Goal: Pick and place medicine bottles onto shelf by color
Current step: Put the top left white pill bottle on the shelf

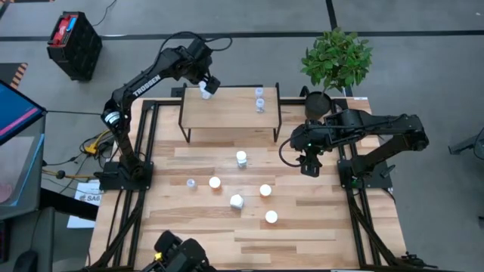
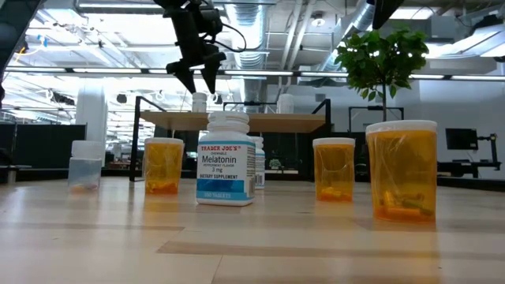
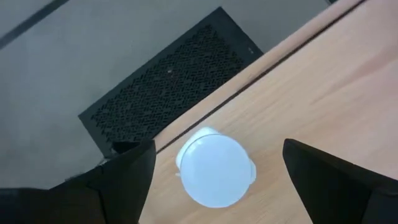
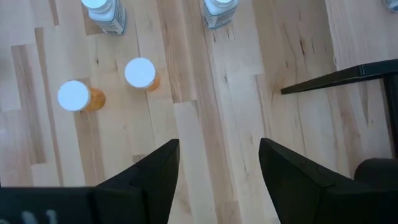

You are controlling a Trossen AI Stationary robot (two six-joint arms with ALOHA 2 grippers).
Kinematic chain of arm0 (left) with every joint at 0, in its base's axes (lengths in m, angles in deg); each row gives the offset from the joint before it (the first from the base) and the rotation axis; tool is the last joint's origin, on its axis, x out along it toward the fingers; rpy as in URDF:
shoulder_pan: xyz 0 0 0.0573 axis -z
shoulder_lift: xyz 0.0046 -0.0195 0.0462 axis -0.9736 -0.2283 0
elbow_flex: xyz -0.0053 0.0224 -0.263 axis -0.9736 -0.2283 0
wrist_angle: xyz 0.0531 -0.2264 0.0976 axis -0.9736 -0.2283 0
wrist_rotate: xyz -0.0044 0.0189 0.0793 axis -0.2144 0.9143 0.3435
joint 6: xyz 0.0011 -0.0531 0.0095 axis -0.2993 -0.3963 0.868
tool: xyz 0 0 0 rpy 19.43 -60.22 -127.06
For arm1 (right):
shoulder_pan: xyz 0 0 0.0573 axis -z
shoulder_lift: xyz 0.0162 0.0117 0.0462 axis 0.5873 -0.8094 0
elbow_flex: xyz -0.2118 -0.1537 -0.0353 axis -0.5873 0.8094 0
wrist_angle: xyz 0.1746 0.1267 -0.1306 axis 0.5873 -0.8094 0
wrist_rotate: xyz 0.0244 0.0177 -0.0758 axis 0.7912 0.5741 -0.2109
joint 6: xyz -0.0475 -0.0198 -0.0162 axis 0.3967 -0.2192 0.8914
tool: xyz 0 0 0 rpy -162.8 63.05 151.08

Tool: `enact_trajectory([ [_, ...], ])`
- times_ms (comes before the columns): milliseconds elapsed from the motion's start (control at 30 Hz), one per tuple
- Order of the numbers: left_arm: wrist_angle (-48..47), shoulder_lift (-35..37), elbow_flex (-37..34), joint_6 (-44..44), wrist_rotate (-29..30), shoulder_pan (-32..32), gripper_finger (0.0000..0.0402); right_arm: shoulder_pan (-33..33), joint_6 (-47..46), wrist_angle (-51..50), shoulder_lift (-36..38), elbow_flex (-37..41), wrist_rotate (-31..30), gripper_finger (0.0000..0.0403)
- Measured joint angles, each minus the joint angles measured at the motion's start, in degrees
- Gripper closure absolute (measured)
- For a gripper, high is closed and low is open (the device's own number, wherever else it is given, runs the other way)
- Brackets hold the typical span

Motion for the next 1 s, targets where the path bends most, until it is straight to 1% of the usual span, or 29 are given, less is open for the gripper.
enact_trajectory([
  [167, -0.04, 0.0, 0.0, -5.28, 0.55, 0.0, 0.0063, 0.0, 0.13, 0.0, 0.0, 0.0, 0.0, 0.0159],
  [333, -1.4, 0.0, 0.0, -8.48, 3.45, 0.0, 0.0063, 0.0, 0.11, 0.0, -0.01, 0.0, 0.0, 0.0159],
  [533, -1.76, 0.0, 0.0, -10.73, 5.38, 0.84, 0.0063, 0.0, 0.46, 0.0, -0.01, 0.0, 0.0, 0.0159],
  [767, -1.35, -1.75, 0.02, -11.46, 5.78, 2.67, 0.0063, 0.0, 0.59, -0.15, 0.01, 0.0, 0.02, 0.0159],
  [933, -0.47, -1.88, 0.04, -11.97, 6.1, 2.73, 0.0063, -0.11, 0.59, -0.32, -0.01, 0.02, 0.04, 0.0159],
  [1000, -1.53, -1.88, 0.04, -12.76, 6.09, 2.5, 0.0063, -0.15, 0.59, -0.38, 0.01, 0.02, 0.04, 0.0159],
])
